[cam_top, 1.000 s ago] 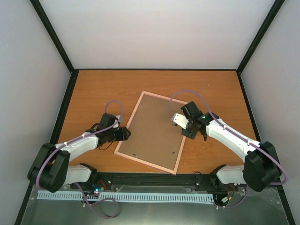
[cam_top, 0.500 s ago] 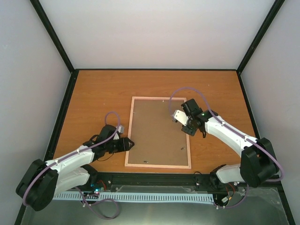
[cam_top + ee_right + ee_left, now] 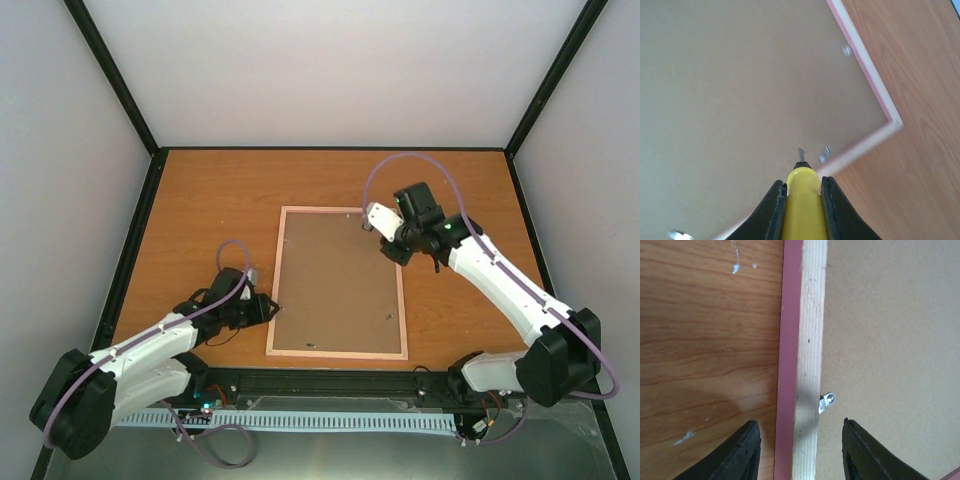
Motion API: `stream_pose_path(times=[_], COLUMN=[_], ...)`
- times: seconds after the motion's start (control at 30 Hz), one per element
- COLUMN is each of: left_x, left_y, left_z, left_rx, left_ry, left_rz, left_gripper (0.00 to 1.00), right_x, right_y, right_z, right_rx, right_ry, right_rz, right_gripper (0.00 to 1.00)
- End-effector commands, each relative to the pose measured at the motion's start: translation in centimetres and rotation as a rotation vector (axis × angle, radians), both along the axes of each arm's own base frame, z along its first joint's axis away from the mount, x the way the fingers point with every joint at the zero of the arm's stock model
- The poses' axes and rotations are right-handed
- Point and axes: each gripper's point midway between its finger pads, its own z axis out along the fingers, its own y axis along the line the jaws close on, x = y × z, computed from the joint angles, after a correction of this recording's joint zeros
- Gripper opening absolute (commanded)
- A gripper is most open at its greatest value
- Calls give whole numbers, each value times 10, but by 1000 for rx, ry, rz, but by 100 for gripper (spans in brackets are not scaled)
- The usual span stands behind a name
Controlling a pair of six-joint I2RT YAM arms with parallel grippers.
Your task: Take the photo out of the frame
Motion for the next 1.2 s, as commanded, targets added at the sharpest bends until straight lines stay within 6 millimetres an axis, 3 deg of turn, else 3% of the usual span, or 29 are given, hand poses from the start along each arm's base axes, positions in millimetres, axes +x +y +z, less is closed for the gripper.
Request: stream_pose_path(times=[0.0,0.2,0.33,0.47,0.73,0.87,1.17], left_x=[-6,-25,-27,-29,-35,-38,-36], left_y=[-5,-14,-9,-7,1,5,12], left_z=[8,2,-4,-8,-18,-21,-28], left_rx=[-24,-9,56,66,67,60,110], left_ry=[37,113,125,134,139,129,131], left_rz=[-2,-29,-11,0,36,43,55], left_gripper=[46,46,45,43,35,37,41], right_x=[-22,-35,-45,-60,-84,-96,-91], right_y=[64,129,156,176,206,218,225], right_z=[24,36,40,27,-2,-15,-25], right_rx=[270,417,542,566,513,466,418], right_ry=[148,222,320,405,456,463,435], right_rz=[170,327,393,439,492,530,526], right_gripper=[3,3,3,3,3,3,3])
